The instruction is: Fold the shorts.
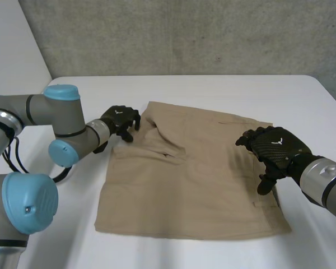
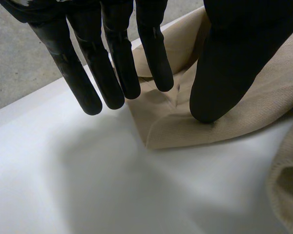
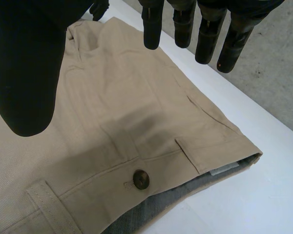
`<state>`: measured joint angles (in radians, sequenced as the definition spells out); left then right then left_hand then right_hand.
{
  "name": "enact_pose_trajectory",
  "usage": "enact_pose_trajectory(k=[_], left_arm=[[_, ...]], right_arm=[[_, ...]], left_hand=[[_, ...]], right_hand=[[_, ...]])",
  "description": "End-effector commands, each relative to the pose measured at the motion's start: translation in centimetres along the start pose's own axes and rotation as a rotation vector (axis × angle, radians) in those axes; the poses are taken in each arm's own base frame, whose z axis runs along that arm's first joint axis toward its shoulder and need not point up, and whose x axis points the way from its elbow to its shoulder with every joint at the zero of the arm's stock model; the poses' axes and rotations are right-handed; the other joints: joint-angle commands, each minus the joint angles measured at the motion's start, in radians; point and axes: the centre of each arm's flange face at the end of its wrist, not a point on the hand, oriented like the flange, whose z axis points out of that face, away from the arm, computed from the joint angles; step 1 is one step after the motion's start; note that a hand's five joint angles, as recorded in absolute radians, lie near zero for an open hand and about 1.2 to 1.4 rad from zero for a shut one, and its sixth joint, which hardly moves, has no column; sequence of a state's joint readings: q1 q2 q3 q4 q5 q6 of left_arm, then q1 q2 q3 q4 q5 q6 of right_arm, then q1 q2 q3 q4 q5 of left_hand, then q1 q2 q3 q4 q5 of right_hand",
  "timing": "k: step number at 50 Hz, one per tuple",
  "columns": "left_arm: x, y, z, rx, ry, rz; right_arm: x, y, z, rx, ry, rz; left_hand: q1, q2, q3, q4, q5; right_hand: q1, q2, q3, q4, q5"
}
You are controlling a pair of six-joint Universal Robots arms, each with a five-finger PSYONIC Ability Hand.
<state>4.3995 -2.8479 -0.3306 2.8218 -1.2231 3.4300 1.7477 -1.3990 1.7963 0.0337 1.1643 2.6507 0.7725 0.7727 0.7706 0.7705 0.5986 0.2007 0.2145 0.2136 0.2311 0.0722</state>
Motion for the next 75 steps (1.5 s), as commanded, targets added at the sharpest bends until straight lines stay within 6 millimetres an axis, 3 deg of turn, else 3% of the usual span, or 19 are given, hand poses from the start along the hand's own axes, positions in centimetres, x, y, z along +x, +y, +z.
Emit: enact_pose_trajectory(k=[1, 15, 25, 29, 31, 37, 41, 49, 57, 64, 69, 75], left_arm=[[0.0, 0.2, 0.1, 0.0, -0.003, 0.002], [-0.2, 0.1, 0.1, 0.0, -0.014, 0.007], [-0.8, -0.9, -1.0, -0.032, -0.068, 0.023], [-0.4, -1.6, -3.0, -0.084, -0.074, 0.08], [0.0, -1.8, -4.6, -0.119, -0.065, 0.118], [1.3, -4.3, -9.4, -0.061, -0.083, 0.159], [2.5, -5.7, -12.5, -0.001, -0.092, 0.179], [4.6, -6.0, -17.9, 0.006, -0.097, 0.184], [7.0, -4.3, -22.9, -0.026, -0.081, 0.174], [8.1, -2.3, -24.4, -0.08, -0.062, 0.157], [8.6, 0.3, -25.4, -0.183, -0.09, 0.132], [9.0, 1.5, -25.8, -0.232, -0.097, 0.103]], right_arm=[[0.0, 0.0, 0.0, 0.0, 0.0, 0.0], [0.0, 0.0, 0.0, 0.0, -0.001, 0.0], [-0.2, 0.0, -0.1, 0.0, -0.004, 0.001], [-0.1, 0.0, -0.1, 0.002, -0.004, 0.001], [0.0, -0.1, 0.0, 0.004, -0.002, 0.001], [0.6, -1.4, -0.8, 0.036, 0.033, -0.01], [0.6, -1.5, -1.5, 0.012, 0.028, 0.0], [-0.5, -1.4, -3.6, -0.054, -0.017, 0.019], [-1.3, 1.2, -5.0, -0.136, -0.02, -0.052], [-1.9, 3.3, -5.5, -0.188, -0.054, -0.059], [-2.0, 4.0, -5.7, -0.201, -0.068, -0.037], [-2.1, 5.0, -5.6, -0.18, -0.09, -0.008]], left_hand=[[0.192, 0.192, 0.194, 0.194, 0.192], [0.624, 0.623, 0.625, 0.625, 0.623], [0.624, 0.624, 0.626, 0.626, 0.623], [0.624, 0.624, 0.626, 0.626, 0.623], [0.253, 0.253, 0.255, 0.255, 0.252], [-0.438, -0.438, -0.436, -0.436, -0.438], [-0.447, -0.448, -0.446, -0.445, -0.448], [-0.43, -0.43, -0.428, -0.428, -0.43], [-0.395, -0.395, -0.393, -0.393, -0.395], [-0.351, -0.351, -0.349, -0.349, -0.351], [-0.304, -0.304, -0.302, -0.302, -0.304], [-0.251, -0.251, -0.249, -0.249, -0.251]], right_hand=[[-0.026, -0.04, -0.039, -0.057, -0.072], [-0.026, -0.04, -0.039, -0.057, -0.072], [-0.026, -0.04, -0.039, -0.057, -0.072], [-0.026, -0.04, -0.039, -0.057, -0.072], [-0.026, -0.04, -0.039, -0.057, -0.072], [-0.026, -0.04, -0.039, -0.057, -0.072], [0.01, -0.004, -0.003, -0.02, -0.036], [0.055, 0.041, 0.042, 0.024, 0.009], [0.131, 0.117, 0.118, 0.1, 0.085], [0.219, 0.205, 0.206, 0.188, 0.173], [0.248, 0.235, 0.235, 0.218, 0.202], [0.316, 0.302, 0.303, 0.285, 0.27]])
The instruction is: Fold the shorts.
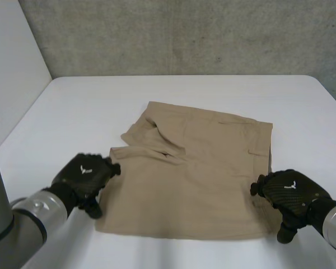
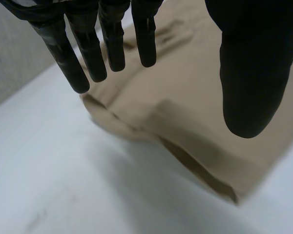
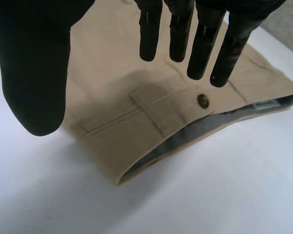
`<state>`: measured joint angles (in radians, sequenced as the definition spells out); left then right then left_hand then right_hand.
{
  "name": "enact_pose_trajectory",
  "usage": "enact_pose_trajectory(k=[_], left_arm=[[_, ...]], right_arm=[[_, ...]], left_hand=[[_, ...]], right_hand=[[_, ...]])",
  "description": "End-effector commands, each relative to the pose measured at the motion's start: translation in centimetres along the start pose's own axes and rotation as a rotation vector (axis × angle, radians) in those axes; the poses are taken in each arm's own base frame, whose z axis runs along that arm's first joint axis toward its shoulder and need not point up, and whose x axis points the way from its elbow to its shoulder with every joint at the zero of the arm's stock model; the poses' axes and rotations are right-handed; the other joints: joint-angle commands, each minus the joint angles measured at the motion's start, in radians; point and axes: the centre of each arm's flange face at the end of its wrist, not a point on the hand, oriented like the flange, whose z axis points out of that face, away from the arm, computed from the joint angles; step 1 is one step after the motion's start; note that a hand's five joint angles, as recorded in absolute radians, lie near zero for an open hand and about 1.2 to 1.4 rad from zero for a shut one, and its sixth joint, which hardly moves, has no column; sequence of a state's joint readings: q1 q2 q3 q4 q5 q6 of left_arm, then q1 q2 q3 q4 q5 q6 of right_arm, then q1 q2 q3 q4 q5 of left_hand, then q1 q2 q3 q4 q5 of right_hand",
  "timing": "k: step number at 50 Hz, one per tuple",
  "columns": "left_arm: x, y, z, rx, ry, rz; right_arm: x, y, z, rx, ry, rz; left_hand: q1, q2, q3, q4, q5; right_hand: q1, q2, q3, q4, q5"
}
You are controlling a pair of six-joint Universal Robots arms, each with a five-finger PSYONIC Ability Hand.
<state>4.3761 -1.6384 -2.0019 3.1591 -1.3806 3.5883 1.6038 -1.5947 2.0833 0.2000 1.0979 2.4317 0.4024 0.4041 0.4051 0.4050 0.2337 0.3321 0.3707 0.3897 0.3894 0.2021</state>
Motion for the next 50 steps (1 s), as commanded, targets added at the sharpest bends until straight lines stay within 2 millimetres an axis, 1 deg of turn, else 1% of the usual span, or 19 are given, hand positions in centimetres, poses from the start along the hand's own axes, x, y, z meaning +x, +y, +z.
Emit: enact_pose_trajectory(k=[1, 5, 13, 20, 27, 35, 40, 44, 47, 50], left_arm=[[0.8, 1.9, -0.4, -0.078, -0.001, -0.033], [1.7, 2.2, -0.9, -0.084, 0.024, -0.037], [2.2, 2.7, -1.1, -0.087, 0.033, -0.055], [2.2, 3.0, -0.7, -0.067, 0.023, -0.053], [2.3, 3.8, 0.0, -0.089, 0.015, -0.053], [2.4, 4.1, 0.7, -0.087, 0.015, -0.052], [2.3, 4.0, 0.9, -0.07, 0.008, -0.048], [2.2, 3.8, 1.0, -0.058, 0.002, -0.046], [2.1, 3.8, 1.1, -0.052, 0.0, -0.045], [2.2, 3.9, 1.1, -0.056, 0.003, -0.045]], right_arm=[[-0.1, 1.0, 0.3, 0.023, -0.025, 0.03], [0.0, 1.5, 0.6, 0.034, -0.031, 0.043], [0.1, 2.1, 1.5, 0.04, -0.023, 0.036], [-0.3, 2.8, 1.8, 0.022, -0.04, 0.053], [-0.6, 3.1, 1.8, 0.029, -0.038, 0.048], [-0.7, 3.4, 2.0, 0.041, -0.025, 0.038], [-0.8, 3.5, 2.0, 0.043, -0.027, 0.035], [-0.6, 3.5, 2.2, 0.053, -0.014, 0.025], [-0.5, 3.5, 2.3, 0.054, -0.007, 0.023], [-0.4, 3.5, 2.3, 0.055, -0.004, 0.022]], left_hand=[[0.131, 0.129, 0.128, 0.128, 0.125], [0.14, 0.138, 0.137, 0.137, 0.134], [0.152, 0.15, 0.149, 0.149, 0.146], [0.219, 0.217, 0.216, 0.217, 0.213], [0.251, 0.25, 0.249, 0.249, 0.246], [0.328, 0.326, 0.325, 0.325, 0.322], [0.386, 0.385, 0.384, 0.384, 0.381], [0.436, 0.435, 0.434, 0.434, 0.43], [0.483, 0.481, 0.481, 0.481, 0.477], [0.545, 0.543, 0.542, 0.542, 0.539]], right_hand=[[0.199, 0.16, 0.141, 0.142, 0.154], [0.261, 0.222, 0.203, 0.203, 0.216], [0.384, 0.345, 0.326, 0.327, 0.339], [0.405, 0.366, 0.347, 0.347, 0.36], [0.405, 0.366, 0.347, 0.347, 0.36], [0.534, 0.495, 0.476, 0.476, 0.489], [0.616, 0.577, 0.558, 0.558, 0.571], [0.639, 0.601, 0.582, 0.582, 0.595], [0.727, 0.689, 0.67, 0.67, 0.683], [0.912, 0.873, 0.854, 0.855, 0.867]])
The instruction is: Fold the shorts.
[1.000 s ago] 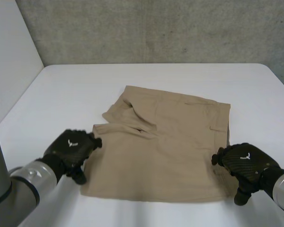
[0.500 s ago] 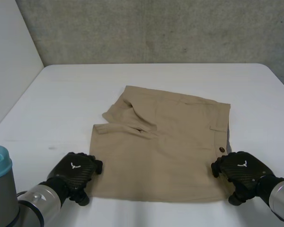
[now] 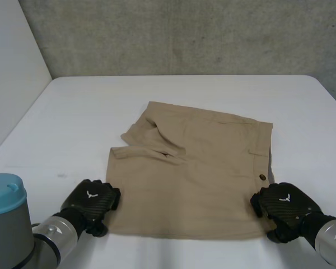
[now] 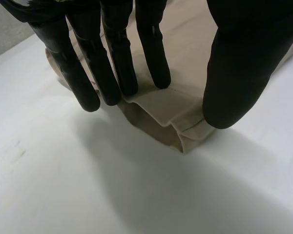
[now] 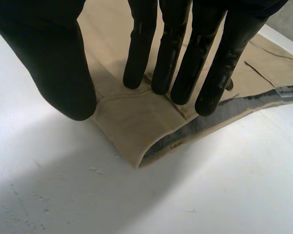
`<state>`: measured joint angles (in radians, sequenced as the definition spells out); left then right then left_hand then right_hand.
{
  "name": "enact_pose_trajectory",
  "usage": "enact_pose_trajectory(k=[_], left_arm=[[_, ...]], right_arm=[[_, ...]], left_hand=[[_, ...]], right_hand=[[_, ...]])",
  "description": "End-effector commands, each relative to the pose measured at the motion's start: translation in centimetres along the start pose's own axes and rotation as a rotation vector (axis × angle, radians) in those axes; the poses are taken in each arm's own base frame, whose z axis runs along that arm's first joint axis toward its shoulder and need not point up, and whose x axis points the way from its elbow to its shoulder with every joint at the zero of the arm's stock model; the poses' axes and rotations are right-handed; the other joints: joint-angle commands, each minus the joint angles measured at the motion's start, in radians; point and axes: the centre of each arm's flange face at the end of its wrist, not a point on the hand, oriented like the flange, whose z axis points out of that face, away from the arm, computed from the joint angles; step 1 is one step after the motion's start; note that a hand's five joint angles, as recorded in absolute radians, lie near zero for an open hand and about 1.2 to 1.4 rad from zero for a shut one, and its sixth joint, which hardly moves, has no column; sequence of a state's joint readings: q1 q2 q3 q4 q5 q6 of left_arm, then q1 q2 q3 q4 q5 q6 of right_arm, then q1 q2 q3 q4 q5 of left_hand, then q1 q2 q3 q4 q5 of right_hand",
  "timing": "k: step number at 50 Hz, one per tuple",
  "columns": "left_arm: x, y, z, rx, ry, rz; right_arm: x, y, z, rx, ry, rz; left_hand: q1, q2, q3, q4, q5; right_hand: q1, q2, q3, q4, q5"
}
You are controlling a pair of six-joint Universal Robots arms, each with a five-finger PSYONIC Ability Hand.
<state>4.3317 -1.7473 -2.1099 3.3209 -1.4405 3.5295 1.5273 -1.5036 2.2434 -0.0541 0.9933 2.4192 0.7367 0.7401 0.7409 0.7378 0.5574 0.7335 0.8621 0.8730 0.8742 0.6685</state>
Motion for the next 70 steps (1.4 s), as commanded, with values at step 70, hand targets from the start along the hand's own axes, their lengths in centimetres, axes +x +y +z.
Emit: enact_pose_trajectory(k=[70], left_arm=[[2.3, -1.8, -5.0, 0.01, 0.058, 0.078]], right_arm=[[2.4, -3.7, -2.5, 0.028, -0.088, 0.103]], left_hand=[[-0.197, -0.201, -0.202, -0.198, -0.193]], right_hand=[[0.663, 0.534, 0.523, 0.522, 0.553]])
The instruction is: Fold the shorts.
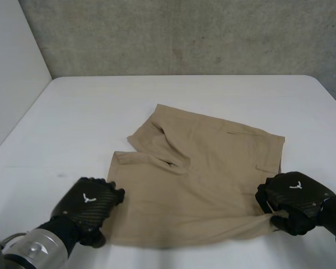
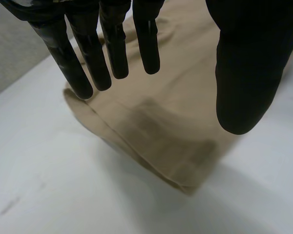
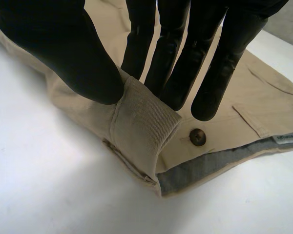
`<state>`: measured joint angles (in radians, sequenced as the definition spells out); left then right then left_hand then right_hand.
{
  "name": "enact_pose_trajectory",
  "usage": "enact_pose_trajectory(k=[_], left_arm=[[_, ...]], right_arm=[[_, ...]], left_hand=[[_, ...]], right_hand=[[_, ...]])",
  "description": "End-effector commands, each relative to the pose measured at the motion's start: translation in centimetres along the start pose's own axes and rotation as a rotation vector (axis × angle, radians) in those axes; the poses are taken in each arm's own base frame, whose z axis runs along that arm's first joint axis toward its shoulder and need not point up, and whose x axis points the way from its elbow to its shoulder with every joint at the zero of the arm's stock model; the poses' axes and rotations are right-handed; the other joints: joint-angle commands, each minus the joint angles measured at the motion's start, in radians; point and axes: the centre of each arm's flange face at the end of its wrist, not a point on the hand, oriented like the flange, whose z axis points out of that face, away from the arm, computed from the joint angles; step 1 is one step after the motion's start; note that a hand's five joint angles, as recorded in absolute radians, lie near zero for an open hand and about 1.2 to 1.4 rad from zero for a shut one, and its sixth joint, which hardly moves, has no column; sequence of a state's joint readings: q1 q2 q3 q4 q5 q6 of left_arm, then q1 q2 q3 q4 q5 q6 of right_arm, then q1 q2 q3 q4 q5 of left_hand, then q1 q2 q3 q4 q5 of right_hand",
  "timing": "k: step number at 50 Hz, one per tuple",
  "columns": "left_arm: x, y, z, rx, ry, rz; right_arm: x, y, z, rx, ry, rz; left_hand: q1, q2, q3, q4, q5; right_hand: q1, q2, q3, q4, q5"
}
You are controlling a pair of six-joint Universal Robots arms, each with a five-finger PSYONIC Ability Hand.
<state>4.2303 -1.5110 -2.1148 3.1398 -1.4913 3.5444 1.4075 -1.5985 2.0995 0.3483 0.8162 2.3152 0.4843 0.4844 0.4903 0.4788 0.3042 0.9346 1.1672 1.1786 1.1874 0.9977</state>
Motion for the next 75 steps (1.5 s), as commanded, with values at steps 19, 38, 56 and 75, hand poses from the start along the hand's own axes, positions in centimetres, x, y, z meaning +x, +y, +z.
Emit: enact_pose_trajectory(k=[19, 38, 56, 75], left_arm=[[0.8, 2.1, 2.5, -0.074, 0.016, 0.003], [0.3, 1.1, 2.1, -0.044, -0.015, 0.044], [0.4, 0.1, -5.7, -0.213, 0.072, 0.086], [-2.6, -5.4, 2.8, 0.117, -0.076, 0.107]], right_arm=[[1.6, 0.6, 1.0, 0.019, 0.101, 0.063], [0.8, 0.1, 0.1, -0.013, 0.072, 0.078], [-3.3, -1.2, -5.4, -0.232, -0.191, -0.106], [1.9, -1.8, -2.9, -0.059, -0.17, -0.001]], left_hand=[[0.131, 0.131, 0.125, 0.137, 0.137], [0.912, 0.912, 0.906, 0.917, 0.918], [0.912, 0.912, 0.906, 0.917, 0.918], [0.912, 0.912, 0.906, 0.917, 0.918]], right_hand=[[0.462, 0.229, 0.218, 0.209, 0.224], [0.462, 0.229, 0.218, 0.209, 0.224], [0.462, 0.229, 0.218, 0.209, 0.224], [0.462, 0.229, 0.218, 0.209, 0.224]])
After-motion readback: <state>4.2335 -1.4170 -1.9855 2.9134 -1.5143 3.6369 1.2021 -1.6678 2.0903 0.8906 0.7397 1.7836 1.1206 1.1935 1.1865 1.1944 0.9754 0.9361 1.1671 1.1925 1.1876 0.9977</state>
